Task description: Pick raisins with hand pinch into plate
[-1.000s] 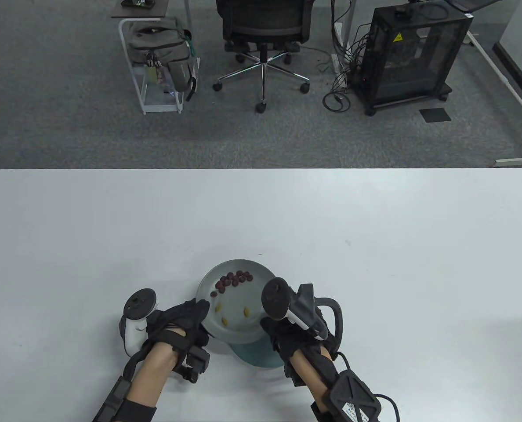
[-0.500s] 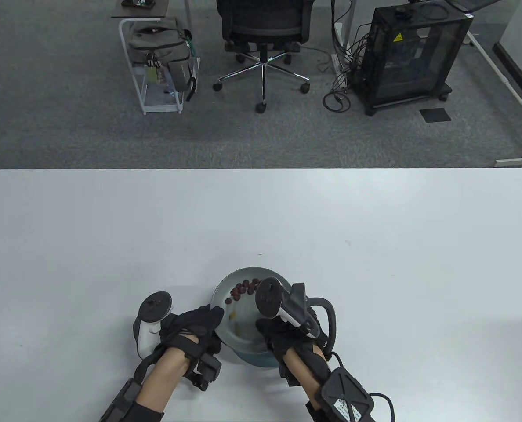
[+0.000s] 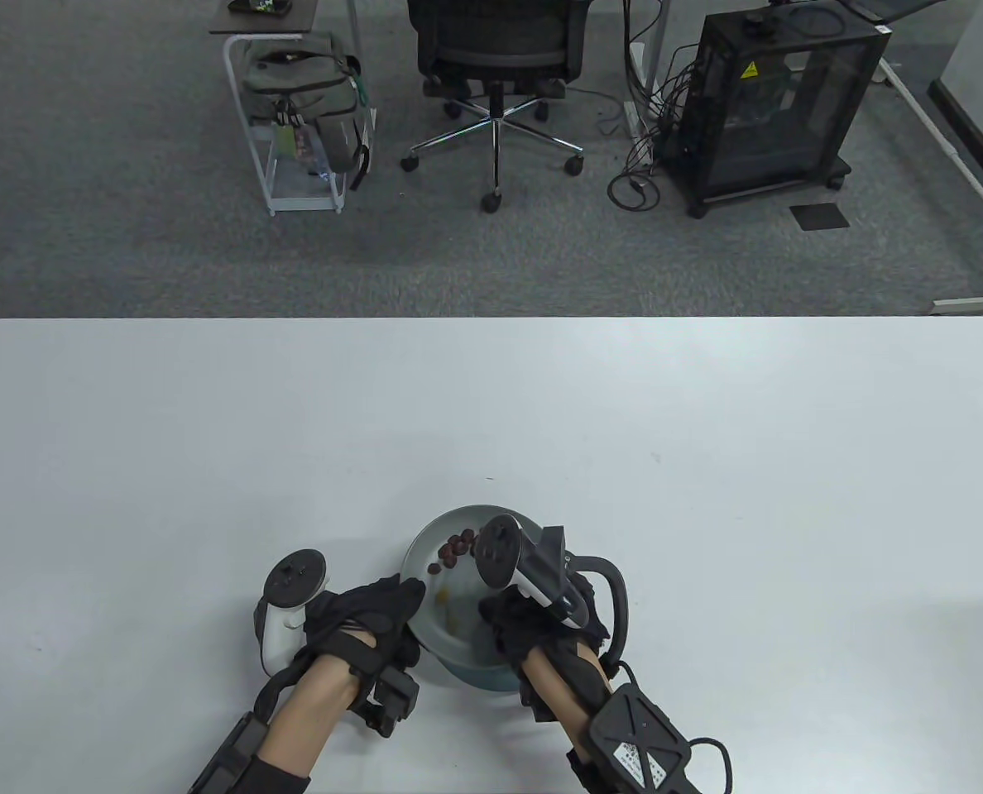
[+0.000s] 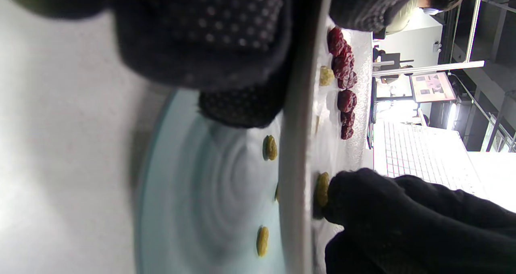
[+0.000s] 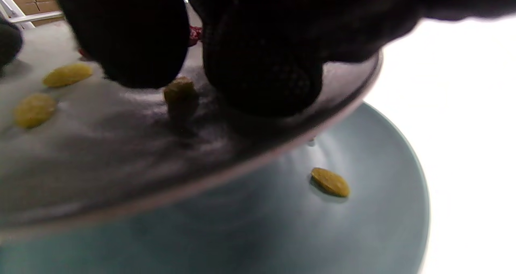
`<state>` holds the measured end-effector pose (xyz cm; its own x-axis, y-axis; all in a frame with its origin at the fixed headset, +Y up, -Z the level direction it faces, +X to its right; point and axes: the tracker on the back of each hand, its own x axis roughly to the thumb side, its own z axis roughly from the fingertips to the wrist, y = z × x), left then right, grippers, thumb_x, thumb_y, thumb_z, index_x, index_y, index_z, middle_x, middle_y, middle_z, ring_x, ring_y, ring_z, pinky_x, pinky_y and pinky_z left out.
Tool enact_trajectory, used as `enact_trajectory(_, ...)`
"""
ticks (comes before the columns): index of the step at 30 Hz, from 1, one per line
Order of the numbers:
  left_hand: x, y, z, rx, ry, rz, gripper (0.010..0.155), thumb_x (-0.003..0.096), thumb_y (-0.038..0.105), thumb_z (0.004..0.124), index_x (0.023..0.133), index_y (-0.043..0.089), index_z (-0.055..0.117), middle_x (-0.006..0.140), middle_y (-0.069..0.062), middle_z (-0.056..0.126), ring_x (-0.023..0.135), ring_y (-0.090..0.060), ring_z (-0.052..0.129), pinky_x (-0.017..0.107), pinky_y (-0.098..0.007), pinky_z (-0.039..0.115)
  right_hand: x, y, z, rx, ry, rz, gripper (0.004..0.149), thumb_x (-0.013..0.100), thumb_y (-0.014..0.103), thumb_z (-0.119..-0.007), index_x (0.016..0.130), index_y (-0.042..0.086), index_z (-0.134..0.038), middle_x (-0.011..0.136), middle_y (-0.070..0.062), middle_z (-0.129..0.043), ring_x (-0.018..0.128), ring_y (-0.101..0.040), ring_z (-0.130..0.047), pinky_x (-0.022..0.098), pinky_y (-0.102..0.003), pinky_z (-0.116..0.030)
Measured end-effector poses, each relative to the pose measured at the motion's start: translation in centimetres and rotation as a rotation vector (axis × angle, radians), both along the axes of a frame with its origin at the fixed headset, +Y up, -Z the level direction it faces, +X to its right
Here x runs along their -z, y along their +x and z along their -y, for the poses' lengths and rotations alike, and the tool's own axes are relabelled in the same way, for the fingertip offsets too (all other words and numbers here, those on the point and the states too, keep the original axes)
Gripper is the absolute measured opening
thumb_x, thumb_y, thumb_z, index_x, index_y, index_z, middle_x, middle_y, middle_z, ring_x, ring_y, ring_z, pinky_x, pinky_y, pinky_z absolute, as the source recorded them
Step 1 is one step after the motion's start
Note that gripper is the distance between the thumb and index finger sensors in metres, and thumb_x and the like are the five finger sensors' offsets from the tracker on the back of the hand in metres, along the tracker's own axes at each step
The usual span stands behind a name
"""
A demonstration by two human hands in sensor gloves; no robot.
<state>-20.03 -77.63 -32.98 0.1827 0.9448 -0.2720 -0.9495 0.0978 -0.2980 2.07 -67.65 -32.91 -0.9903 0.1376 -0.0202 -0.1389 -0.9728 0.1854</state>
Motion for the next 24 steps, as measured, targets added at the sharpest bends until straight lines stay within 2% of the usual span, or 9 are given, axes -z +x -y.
enact_trajectory(11, 0.1, -0.1, -0.1, 0.013, 0.008, -0.007, 0.053, 0.0513, 0.037, 0.072, 0.084, -0.005, 0.077, 0.049, -0.017, 0.104, 0.017, -0.021, 0.101, 0.019, -0.041, 0.083, 0.3, -0.6, 0.6, -0.013, -0.005, 0.015, 0.05, 0.039, 0.047, -0.097, 0.072, 0.01, -0.096, 0.043, -0.006, -0.11, 0.023, -0.021, -0.099, 0.022, -0.039, -0.087)
enact_trajectory(24, 0.2, -0.3, -0.2, 0.009, 0.019, -0.012, 0.053, 0.0511, 0.037, 0.073, 0.084, -0.004, 0.077, 0.049, -0.018, 0.103, 0.017, -0.021, 0.101, 0.019, -0.041, 0.084, 0.6, -1.1, 0.9, -0.018, 0.011, 0.019, 0.052, 0.038, 0.045, -0.099, 0.075, 0.009, -0.093, 0.048, -0.007, -0.109, 0.027, -0.021, -0.099, 0.025, -0.039, -0.087)
